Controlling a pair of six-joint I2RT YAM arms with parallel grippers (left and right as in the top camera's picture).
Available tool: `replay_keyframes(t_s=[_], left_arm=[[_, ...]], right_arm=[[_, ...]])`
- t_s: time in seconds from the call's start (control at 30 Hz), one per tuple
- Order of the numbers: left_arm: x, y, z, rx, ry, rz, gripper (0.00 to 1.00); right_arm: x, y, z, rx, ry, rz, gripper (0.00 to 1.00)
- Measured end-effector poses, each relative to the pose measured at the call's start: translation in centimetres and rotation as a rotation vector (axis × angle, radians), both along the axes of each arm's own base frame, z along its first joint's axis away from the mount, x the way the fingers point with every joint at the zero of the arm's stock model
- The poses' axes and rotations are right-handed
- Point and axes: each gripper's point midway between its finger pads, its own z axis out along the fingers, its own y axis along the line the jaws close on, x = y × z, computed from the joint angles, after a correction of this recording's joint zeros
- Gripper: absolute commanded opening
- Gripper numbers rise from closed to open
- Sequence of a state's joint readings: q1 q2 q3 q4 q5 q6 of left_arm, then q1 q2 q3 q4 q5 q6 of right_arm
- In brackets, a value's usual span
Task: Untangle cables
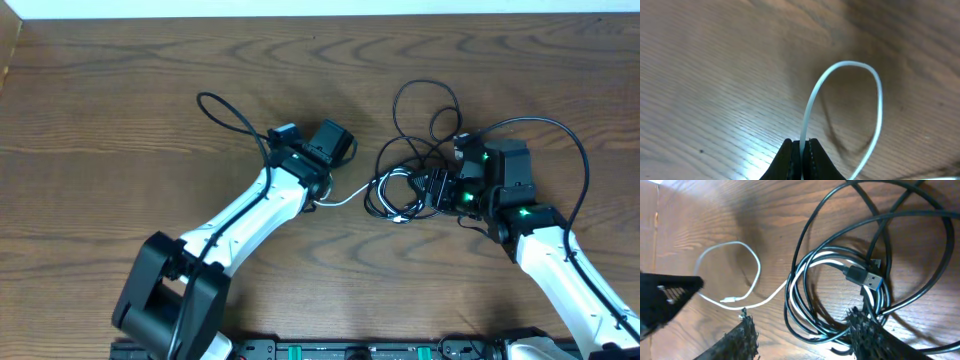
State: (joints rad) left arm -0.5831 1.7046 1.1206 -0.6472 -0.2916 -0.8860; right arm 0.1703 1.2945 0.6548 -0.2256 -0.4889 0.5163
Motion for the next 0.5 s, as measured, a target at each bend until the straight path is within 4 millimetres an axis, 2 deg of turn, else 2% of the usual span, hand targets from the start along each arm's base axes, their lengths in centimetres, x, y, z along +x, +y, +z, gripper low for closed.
replay_keyframes(t_s=[0.1,0.23,0.37,0.5], left_arm=[[-0.4,-0.5,-1.1,-0.018,0.044,-0.01,0.08],[-0.4,-0.9,-1.2,-0.038,0.045,-0.014,0.08],[-0.3,-1.0,-1.2,-0.043,0.045,-0.015,0.08],[-0.3,-1.0,-1.2,-0.043,0.045,-0.015,0.08]], right_arm=[[-0.2,1.9,-1.1,0.02,0.049,0.007,0.57],[0.2,5.2,-2.4,0.036,0.048,0.045,0.58],[0.5,5.5,-5.5,-0.024,0.108,-0.028,0.6],[2.3,5.5,-7.2,-0.044,0.081,-0.088,0.6]])
